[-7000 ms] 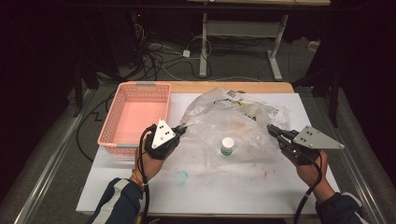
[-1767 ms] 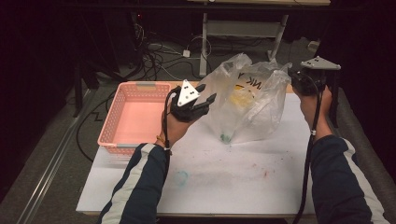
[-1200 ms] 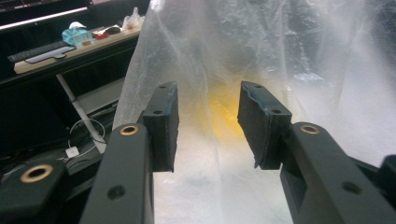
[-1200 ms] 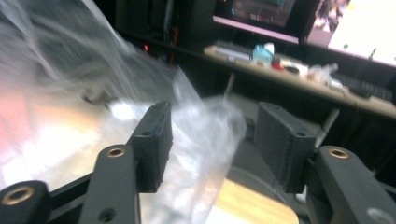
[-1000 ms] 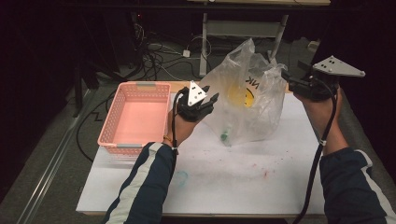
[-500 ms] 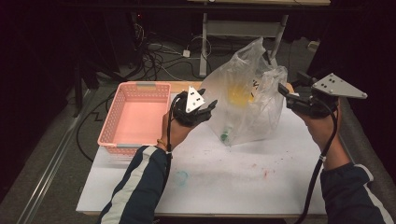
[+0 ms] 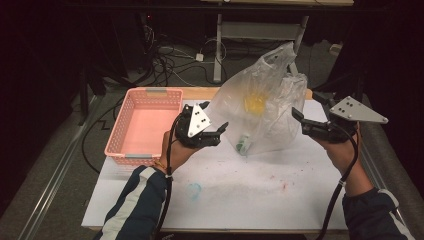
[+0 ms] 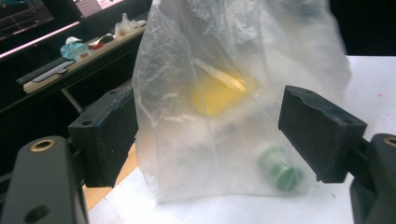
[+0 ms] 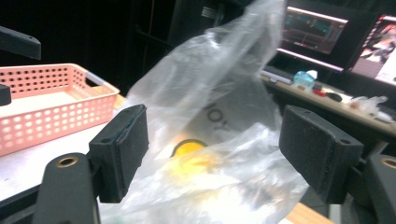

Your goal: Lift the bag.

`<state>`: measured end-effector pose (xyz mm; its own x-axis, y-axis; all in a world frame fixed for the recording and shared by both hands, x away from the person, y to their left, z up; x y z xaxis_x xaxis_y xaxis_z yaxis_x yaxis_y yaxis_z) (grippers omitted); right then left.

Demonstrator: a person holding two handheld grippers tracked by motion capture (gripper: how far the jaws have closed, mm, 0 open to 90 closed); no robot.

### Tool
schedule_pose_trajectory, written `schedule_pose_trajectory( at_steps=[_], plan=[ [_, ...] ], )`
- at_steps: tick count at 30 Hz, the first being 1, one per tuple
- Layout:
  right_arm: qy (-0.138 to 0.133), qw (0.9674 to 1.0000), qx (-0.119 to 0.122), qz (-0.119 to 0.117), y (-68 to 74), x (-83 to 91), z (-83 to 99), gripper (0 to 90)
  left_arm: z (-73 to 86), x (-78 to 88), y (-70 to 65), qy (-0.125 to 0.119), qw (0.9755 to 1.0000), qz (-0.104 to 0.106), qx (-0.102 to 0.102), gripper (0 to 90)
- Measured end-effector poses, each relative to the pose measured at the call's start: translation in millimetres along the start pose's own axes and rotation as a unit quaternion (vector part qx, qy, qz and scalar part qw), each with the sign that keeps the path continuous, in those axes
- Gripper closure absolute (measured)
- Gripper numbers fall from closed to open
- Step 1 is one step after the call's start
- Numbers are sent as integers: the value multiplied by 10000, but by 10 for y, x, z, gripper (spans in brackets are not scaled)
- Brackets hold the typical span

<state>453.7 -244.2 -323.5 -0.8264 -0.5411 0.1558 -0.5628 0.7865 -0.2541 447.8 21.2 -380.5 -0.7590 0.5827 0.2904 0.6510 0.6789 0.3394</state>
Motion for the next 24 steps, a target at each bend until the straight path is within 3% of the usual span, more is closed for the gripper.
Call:
schedule_pose_trajectory(
  at_steps=[9, 24],
  plan=[
    [26, 9998, 31, -174, 167, 102, 187, 211, 157, 215, -92, 52, 9998, 70, -172, 159],
    [145, 9995, 181, -228, 330, 262, 469, 197, 467, 487, -179, 240, 9991, -52, -359, 158]
  ],
)
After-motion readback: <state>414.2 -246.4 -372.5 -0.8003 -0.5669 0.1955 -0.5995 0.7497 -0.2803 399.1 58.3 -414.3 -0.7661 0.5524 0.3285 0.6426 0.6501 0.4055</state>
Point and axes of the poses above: each handheld gripper's, and its own axes: x roughly backward along the jaws, z roughly out of its underside, y roughly to its left, the point moved 9 cm from there along -x, roughly forward along the jaws, and after that the axes turned 2 degrees about -z, right-handed, at the moved point
